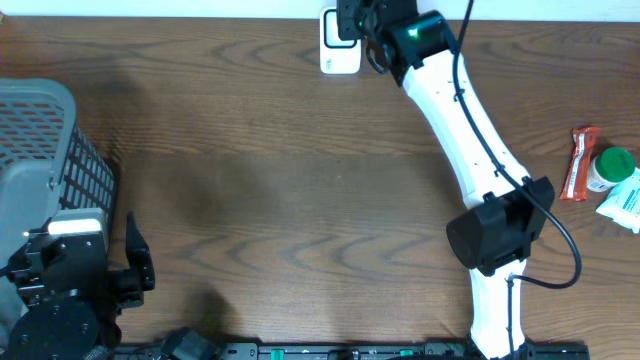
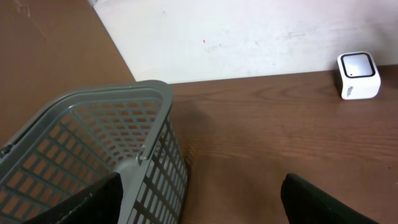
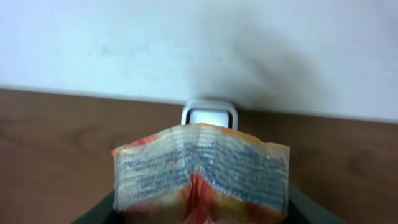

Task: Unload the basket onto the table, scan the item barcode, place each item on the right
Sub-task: 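Hold the Kleenex pack against the scanner face with the right gripper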

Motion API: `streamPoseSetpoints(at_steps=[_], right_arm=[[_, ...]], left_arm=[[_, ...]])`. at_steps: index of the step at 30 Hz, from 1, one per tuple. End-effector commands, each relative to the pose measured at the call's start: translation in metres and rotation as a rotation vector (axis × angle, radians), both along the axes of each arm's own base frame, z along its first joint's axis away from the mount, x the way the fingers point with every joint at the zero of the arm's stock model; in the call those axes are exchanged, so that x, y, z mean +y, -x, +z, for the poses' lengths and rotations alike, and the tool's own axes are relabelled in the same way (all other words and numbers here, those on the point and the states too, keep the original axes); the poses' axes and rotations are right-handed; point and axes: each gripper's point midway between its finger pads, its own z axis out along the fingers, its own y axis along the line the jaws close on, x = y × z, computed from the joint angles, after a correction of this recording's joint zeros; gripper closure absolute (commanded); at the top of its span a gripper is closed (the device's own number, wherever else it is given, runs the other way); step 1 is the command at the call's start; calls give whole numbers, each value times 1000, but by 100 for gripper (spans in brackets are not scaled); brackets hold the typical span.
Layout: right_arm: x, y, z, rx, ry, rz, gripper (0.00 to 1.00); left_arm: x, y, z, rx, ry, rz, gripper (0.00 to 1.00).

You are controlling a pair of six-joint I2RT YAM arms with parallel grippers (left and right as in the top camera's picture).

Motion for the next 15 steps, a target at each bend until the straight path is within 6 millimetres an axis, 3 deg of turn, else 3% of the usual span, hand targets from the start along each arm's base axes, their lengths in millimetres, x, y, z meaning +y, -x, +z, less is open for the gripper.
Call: streamPoseSetpoints(at_steps=[1,10,15], right_arm=[[0,-9,-13,-31,39,-13,47],[8,-44,-26,-164,-16,-36,48],[13,-63,-51,-199,-21,-57,47]], left_arm=[[2,2,1,-8,3,6,18],[2,2,1,-7,3,6,18],[2,2,1,-8,3,6,18]])
